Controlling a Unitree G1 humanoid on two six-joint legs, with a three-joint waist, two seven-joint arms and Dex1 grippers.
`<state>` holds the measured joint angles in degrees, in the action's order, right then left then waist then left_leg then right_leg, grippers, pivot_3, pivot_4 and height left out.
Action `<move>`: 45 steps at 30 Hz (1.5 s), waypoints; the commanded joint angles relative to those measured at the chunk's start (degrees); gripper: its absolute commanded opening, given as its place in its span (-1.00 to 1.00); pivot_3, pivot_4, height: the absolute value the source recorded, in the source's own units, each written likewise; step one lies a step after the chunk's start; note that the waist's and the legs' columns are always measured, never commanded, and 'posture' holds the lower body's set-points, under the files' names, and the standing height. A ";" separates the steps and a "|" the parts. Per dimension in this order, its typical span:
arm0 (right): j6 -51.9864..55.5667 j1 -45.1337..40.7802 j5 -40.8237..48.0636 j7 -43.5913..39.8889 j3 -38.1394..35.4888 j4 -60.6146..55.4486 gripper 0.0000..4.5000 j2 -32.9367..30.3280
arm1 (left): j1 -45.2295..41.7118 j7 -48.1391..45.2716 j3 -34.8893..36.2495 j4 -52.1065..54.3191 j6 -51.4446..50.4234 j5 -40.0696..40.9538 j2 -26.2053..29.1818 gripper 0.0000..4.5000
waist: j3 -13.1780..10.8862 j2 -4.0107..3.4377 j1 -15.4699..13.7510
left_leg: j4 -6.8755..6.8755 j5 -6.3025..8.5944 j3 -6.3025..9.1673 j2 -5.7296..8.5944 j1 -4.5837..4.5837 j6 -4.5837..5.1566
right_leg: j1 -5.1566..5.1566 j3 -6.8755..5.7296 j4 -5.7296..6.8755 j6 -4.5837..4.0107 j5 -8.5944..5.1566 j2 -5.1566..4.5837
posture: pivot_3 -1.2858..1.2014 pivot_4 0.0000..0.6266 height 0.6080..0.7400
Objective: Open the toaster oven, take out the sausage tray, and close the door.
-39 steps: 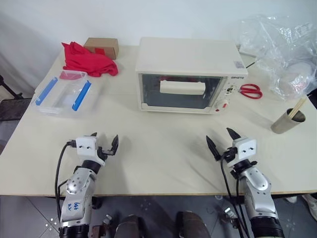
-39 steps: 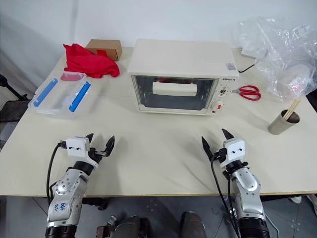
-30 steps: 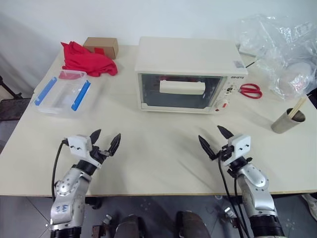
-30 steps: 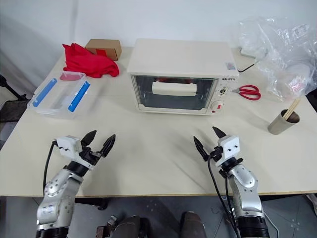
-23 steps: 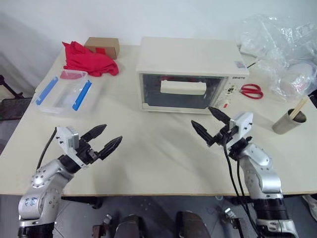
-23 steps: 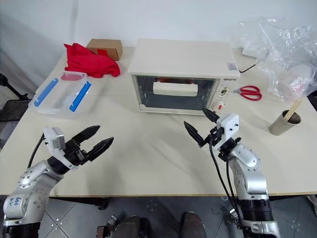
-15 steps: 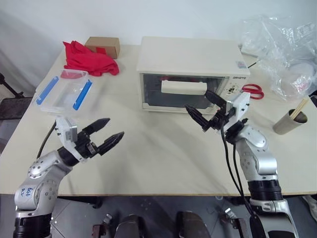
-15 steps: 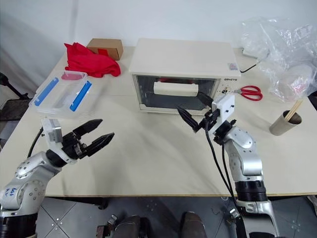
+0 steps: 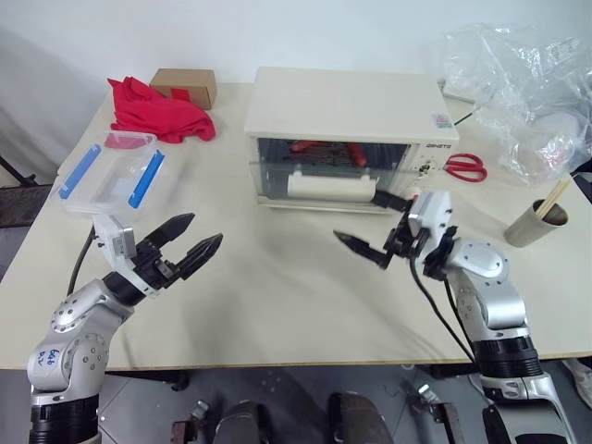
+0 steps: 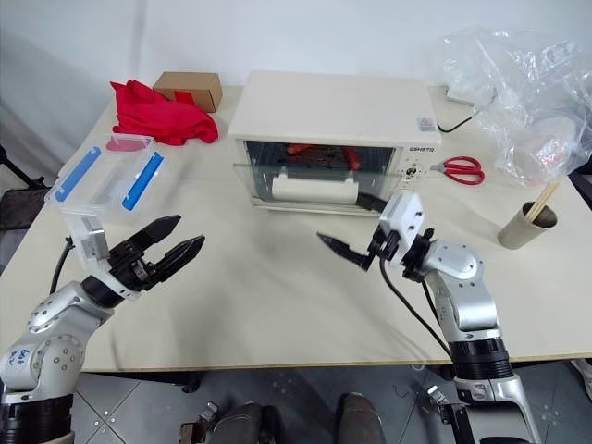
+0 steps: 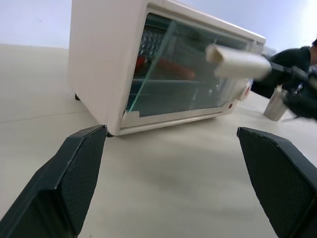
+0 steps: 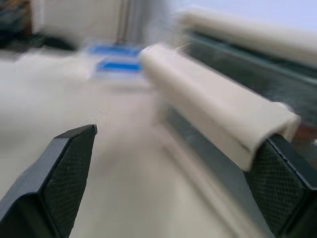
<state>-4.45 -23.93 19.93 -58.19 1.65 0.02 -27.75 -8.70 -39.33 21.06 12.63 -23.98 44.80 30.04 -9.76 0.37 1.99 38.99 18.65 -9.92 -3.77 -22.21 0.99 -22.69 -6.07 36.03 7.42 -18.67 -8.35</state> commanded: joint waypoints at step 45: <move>-15.54 29.66 -5.08 8.48 -24.02 -3.69 1.00 -17.01 | -23.76 -19.61 -17.59 -29.15 10.23 -17.72 -7.84 -0.98 | -0.16 0.22 -1.76 | 0.22 -0.08 0.07 0.04 0.06 -0.01 | 0.22 0.03 -0.03 0.06 0.03 0.09 | 0.03 -0.52 1.00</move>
<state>-20.67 5.74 14.17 -50.57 -21.50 -1.47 -43.81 -33.27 -58.00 3.42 -18.94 -14.23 27.53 21.34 -9.92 0.59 0.24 39.16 18.56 -9.84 -3.75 -22.15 0.96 -22.50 -6.04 36.00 7.46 -18.65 -8.23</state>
